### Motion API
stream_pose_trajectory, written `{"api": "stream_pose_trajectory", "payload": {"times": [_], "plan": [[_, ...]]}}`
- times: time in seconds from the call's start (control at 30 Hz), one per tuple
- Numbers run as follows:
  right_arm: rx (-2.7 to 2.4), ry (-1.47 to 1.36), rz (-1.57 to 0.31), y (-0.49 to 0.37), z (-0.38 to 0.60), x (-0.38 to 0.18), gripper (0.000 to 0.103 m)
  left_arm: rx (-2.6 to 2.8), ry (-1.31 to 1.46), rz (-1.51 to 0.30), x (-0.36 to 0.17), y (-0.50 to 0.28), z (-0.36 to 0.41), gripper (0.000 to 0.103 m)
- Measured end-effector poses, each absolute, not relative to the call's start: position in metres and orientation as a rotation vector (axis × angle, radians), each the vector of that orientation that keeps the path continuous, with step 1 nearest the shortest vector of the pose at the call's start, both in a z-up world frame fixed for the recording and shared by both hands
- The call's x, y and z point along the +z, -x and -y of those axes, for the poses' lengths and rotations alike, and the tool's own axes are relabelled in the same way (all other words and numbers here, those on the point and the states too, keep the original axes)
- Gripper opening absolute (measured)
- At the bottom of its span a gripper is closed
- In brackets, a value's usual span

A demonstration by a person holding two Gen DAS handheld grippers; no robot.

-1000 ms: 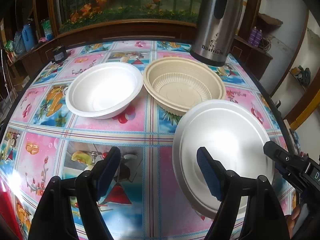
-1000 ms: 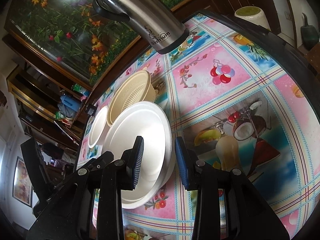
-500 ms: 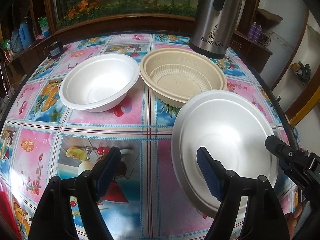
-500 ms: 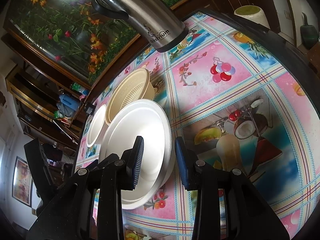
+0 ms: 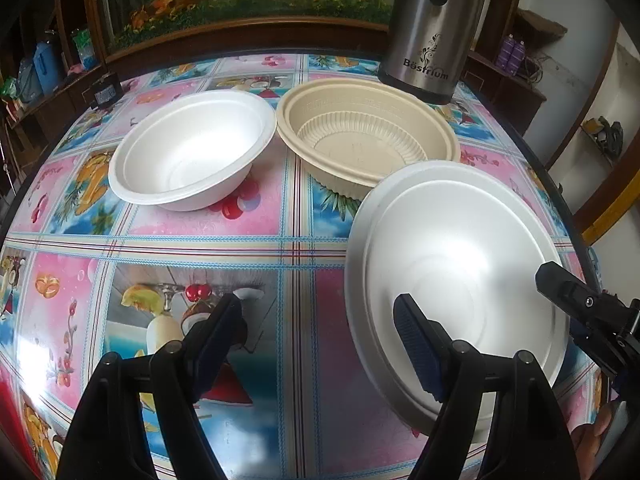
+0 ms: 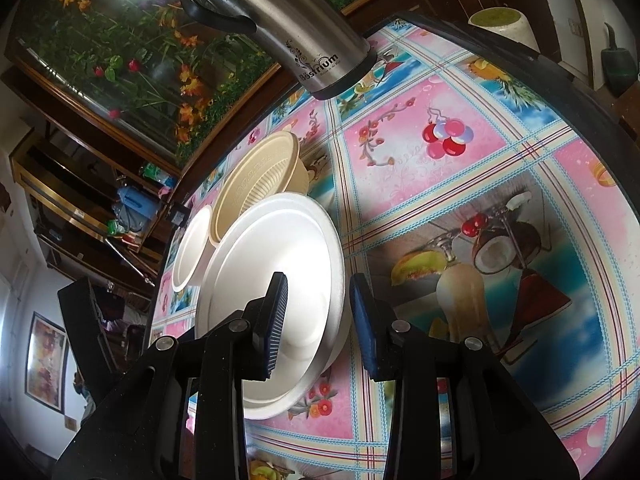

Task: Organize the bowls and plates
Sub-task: 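Grasp the large white plate rim with the left gripper, then lift the white plate off the table with the left gripper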

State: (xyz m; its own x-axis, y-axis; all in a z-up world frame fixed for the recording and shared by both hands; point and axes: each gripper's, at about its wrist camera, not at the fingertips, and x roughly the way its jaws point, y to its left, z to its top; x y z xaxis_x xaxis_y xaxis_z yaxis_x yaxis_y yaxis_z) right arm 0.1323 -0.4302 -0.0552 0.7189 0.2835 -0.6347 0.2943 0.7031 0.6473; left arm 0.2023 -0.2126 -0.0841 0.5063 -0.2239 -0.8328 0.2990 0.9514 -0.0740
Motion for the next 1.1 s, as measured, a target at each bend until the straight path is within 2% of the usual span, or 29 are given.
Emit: {"api": "stream_pose_trajectory", "payload": {"times": [0.53, 0.6, 0.73, 0.8, 0.87, 0.97, 1.1], "plan": [[-0.044, -0.793, -0.807, -0.137, 0.423, -0.061, 0.031, -0.323, -0.100, -0.997, -0.094, -0.202, 0.215, 0.077], [-0.046, -0.795, -0.801, -0.137, 0.423, -0.061, 0.026, -0.323, -0.099, -0.987, -0.093, -0.202, 0.214, 0.071], [-0.049, -0.784, -0.801, -0.138, 0.422, -0.061, 0.014, -0.348, -0.056, -0.983, -0.090, -0.203, 0.210, 0.050], [-0.049, -0.771, -0.803, -0.138, 0.420, -0.061, 0.014, -0.358, -0.054, -0.981, -0.090, -0.202, 0.210, 0.044], [-0.051, -0.749, -0.800, -0.139, 0.417, -0.059, 0.013, -0.378, -0.051, -0.981, -0.090, -0.202, 0.212, 0.031], [-0.049, -0.727, -0.790, -0.139, 0.413, -0.057, 0.013, -0.401, -0.039, -0.984, -0.090, -0.201, 0.213, 0.019], [-0.042, -0.706, -0.788, -0.140, 0.409, -0.056, 0.012, -0.412, -0.027, -0.988, -0.088, -0.200, 0.212, 0.011]]}}
